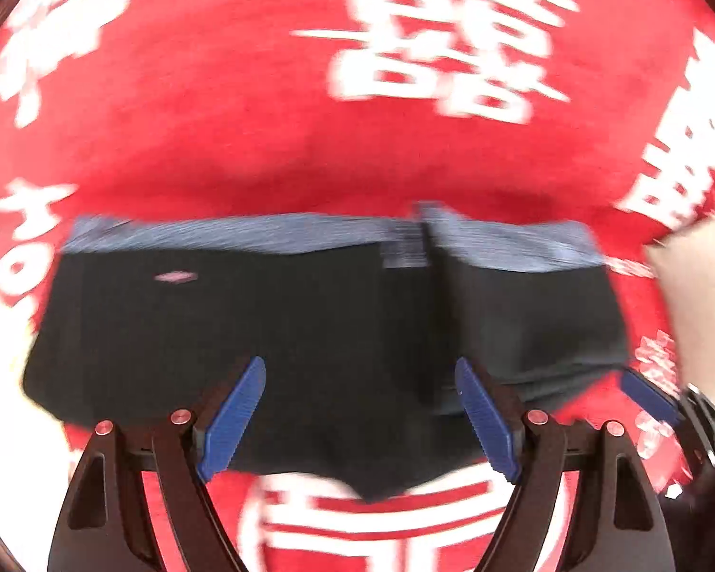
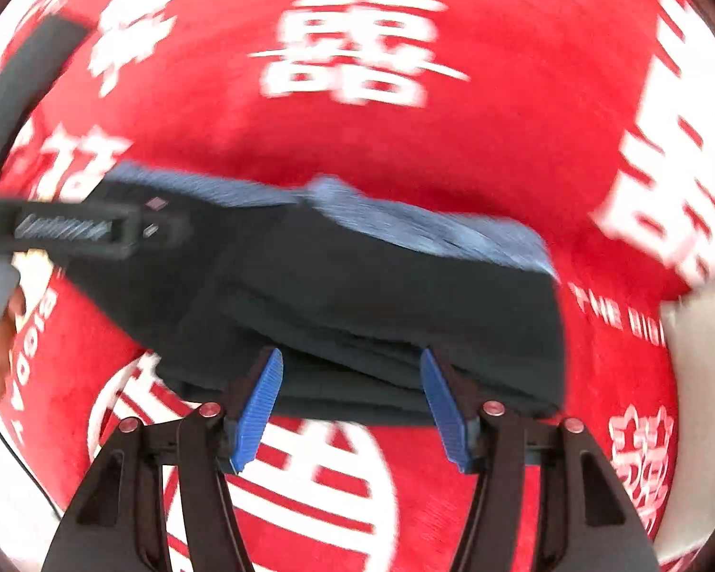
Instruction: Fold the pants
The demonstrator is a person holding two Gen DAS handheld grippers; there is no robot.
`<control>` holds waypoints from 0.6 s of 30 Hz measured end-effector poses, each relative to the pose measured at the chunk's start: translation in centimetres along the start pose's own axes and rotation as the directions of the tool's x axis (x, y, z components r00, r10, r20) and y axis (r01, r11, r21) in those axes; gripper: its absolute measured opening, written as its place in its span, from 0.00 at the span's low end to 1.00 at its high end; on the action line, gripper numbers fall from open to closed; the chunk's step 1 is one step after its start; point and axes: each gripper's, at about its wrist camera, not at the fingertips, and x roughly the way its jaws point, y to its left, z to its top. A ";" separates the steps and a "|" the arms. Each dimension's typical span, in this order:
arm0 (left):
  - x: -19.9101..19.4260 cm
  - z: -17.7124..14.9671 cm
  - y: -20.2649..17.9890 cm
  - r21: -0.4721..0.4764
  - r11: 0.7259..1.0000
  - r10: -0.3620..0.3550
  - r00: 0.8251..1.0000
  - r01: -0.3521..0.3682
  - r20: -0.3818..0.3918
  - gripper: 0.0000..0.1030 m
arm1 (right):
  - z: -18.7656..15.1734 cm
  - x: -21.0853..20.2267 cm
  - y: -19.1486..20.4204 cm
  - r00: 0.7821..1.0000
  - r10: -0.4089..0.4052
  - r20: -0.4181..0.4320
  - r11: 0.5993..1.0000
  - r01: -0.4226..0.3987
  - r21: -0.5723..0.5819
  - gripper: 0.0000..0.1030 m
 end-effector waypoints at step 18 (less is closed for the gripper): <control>5.7 -3.6 -5.2 0.083 0.995 0.066 0.989 -0.056 -0.130 0.05 | -3.3 2.3 -9.5 0.986 0.120 -0.115 0.962 -0.087 0.259 0.51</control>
